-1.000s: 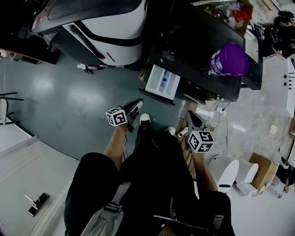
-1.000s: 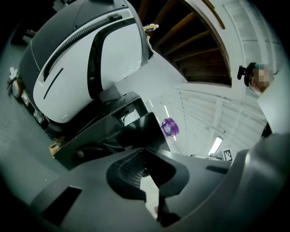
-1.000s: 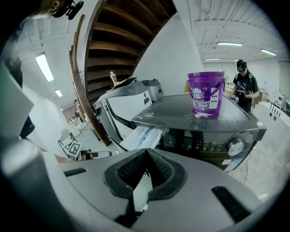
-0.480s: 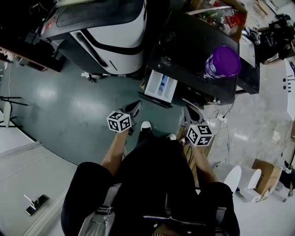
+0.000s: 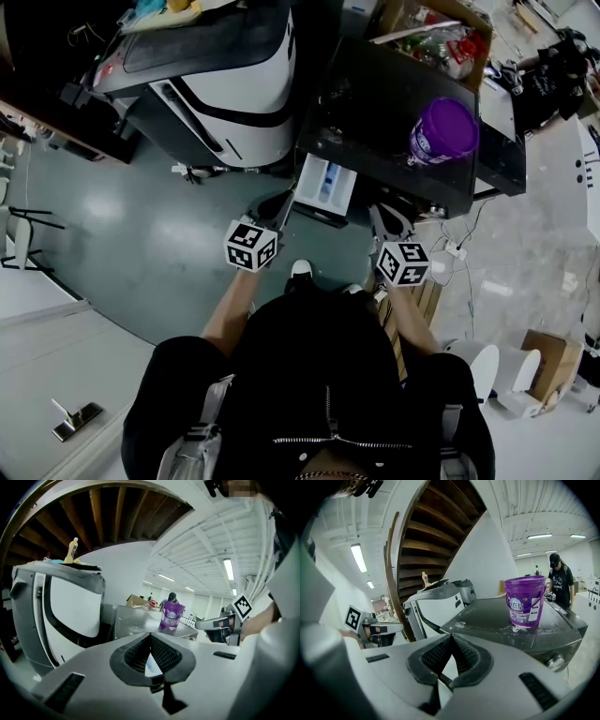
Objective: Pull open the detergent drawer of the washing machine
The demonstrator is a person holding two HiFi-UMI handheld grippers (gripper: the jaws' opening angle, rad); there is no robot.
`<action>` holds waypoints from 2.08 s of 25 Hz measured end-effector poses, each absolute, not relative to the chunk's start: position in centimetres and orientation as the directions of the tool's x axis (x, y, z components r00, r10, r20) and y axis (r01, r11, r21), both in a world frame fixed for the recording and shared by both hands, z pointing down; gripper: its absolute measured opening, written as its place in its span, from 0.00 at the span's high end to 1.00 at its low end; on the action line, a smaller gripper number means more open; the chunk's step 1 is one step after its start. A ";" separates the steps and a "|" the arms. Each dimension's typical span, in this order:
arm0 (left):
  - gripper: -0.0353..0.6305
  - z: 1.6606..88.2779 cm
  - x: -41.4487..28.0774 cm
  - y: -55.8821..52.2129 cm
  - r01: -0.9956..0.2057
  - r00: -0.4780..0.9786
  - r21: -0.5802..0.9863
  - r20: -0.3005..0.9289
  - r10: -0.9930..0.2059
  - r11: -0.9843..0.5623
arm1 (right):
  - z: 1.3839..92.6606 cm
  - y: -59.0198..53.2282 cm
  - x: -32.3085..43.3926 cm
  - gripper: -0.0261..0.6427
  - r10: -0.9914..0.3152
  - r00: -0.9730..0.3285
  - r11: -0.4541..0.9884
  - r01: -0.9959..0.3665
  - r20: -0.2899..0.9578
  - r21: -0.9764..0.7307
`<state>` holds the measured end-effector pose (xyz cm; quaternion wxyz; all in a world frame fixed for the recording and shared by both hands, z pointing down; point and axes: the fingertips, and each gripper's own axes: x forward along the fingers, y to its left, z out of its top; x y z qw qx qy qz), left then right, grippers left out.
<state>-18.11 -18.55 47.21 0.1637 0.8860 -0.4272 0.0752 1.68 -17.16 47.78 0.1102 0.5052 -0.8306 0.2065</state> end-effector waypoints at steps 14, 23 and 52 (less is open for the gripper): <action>0.92 40.7 -18.6 -22.2 -0.812 0.582 0.094 0.194 -0.790 -0.576 | 40.8 -19.7 2.2 0.96 -0.877 -0.417 0.407 -0.909 0.238 -0.093; 0.91 40.7 -18.0 -22.0 -0.804 0.592 0.077 0.201 -0.781 -0.590 | 41.2 -18.9 2.8 0.96 -0.885 -0.398 0.386 -0.917 0.241 -0.096; 0.91 41.9 -17.7 -21.1 -0.791 0.610 0.100 0.213 -0.763 -0.604 | 42.3 -18.5 1.5 0.96 -0.876 -0.410 0.396 -0.912 0.255 -0.106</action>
